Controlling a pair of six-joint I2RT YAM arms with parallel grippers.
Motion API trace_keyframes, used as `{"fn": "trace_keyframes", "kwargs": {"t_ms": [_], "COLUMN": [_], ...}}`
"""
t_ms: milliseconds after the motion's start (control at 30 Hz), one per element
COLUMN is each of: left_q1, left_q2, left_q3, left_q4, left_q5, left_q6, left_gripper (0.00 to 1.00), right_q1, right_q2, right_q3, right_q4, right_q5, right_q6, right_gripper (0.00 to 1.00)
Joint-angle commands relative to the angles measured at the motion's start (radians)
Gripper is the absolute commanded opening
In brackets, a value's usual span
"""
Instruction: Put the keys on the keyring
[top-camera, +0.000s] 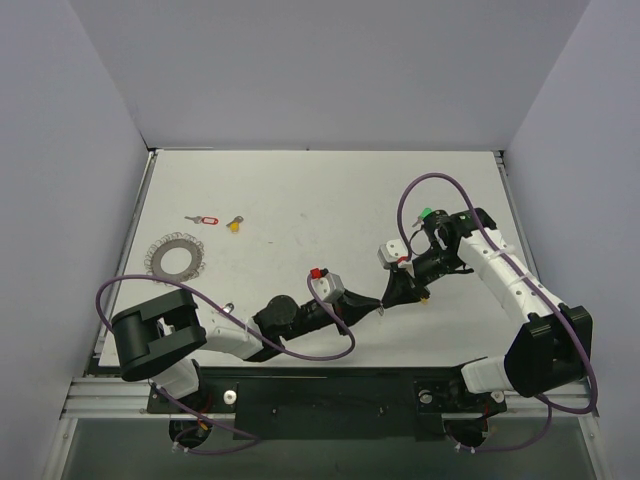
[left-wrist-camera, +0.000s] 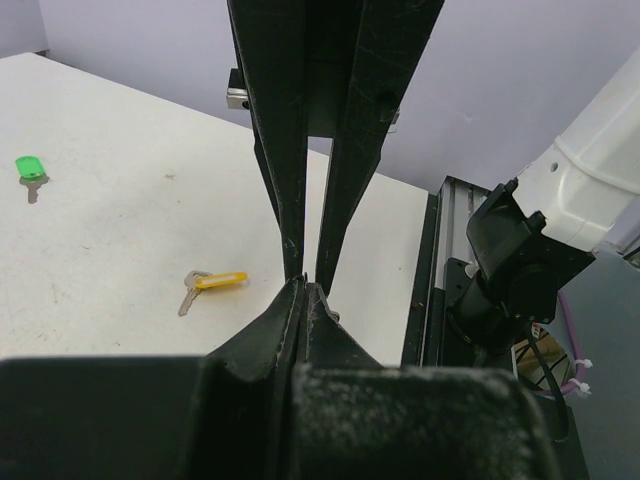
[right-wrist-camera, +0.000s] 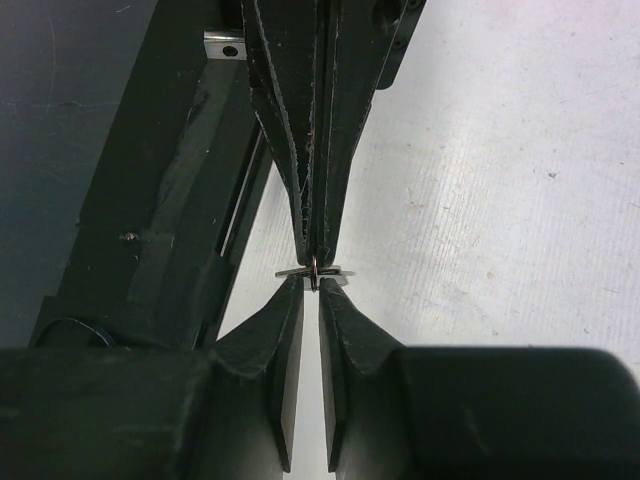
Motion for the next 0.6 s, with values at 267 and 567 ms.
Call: {"fn": "trace_keyframes", "kwargs": {"t_ms": [267,567], "left_q1": [-0.006,-0.006], "left_q2": [0.007,0.002], "left_q3": [0.034,0.017], "left_q4": [0.312,0.315], "left_q5": [-0.012,-0.029], "left_q6": [-0.005,0.003], "left_gripper": [0.00,0.00], "right_q1": [0.030,0.038], "right_q2": [0.016,0.016], "right_q3": [0.012,0.020], "right_q4": [-0.055,-0.076], "right_q5": [-0.058,-0.035], "right_q6": [-0.021,-0.015], "right_gripper": [0.03,0.00]}}
